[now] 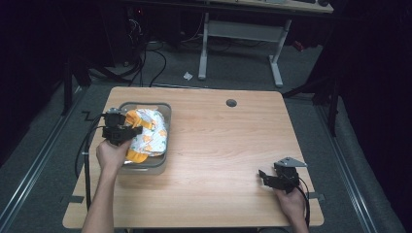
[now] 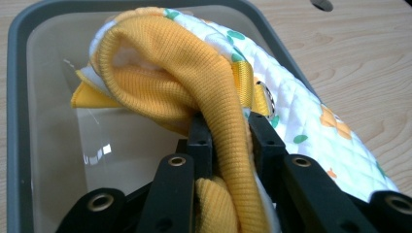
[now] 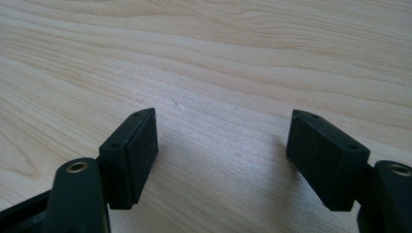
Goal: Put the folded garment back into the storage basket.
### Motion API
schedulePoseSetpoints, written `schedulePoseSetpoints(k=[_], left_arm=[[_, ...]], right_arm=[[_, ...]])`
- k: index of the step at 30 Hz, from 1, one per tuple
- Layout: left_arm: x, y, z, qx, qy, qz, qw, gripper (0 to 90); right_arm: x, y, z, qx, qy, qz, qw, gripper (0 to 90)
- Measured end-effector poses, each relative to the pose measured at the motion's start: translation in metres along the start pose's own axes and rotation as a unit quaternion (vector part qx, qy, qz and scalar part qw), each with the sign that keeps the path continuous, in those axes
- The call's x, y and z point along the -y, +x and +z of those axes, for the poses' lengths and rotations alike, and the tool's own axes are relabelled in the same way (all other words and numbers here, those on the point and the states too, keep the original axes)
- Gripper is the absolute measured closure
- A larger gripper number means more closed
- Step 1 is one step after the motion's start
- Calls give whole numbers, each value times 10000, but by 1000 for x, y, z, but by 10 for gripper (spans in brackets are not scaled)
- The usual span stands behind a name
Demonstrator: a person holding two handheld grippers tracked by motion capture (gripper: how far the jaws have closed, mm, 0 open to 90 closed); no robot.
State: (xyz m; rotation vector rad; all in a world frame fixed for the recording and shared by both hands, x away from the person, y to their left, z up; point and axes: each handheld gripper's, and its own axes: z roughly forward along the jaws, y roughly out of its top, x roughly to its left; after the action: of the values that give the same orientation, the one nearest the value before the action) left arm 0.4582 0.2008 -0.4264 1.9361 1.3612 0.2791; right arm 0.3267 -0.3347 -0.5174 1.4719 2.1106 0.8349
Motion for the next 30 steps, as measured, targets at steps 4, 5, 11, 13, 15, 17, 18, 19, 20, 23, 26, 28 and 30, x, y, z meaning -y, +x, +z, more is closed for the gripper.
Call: schedulePoseSetpoints(k=[4,5,11,13,15,17,18,19,20,23,26,28,30], left_arm=[[1,0,7,-150,131,83,9998,741],[2,0,8,-177,189,94,9996,734],[3,-3,16,-717,341,217,9966,593],[3,-3,13,-821,301,214,9959,547],[3,-3,11,-861,249,184,9958,497],[3,-4,6,-880,94,184,9959,483],[3,-4,3,-871,17,162,9961,472],[2,-5,1,-856,-60,139,9962,454],[1,-6,-2,-852,-128,129,9962,448],[0,-12,-7,-819,-264,192,9961,436],[0,-20,-11,-731,-382,281,9962,425],[-1,-25,-12,-660,-447,325,9963,420],[-1,-30,-14,-577,-527,359,9963,415]], right_arm=[[0,0,0,0,-1,0,10000,273],[0,0,0,0,-1,-1,10000,273],[0,0,0,0,0,-1,10000,273],[0,0,0,0,-1,-1,10000,273],[0,0,0,1,0,0,10000,273],[0,0,0,1,0,-1,10000,273],[0,0,0,1,0,-1,10000,273],[0,0,0,0,0,-1,10000,273],[0,0,0,0,-1,-1,10000,273],[0,0,0,0,-1,-2,10000,273],[0,0,0,0,-1,-1,10000,273],[0,0,0,1,-1,-2,10000,273],[0,0,0,1,0,-3,10000,273]])
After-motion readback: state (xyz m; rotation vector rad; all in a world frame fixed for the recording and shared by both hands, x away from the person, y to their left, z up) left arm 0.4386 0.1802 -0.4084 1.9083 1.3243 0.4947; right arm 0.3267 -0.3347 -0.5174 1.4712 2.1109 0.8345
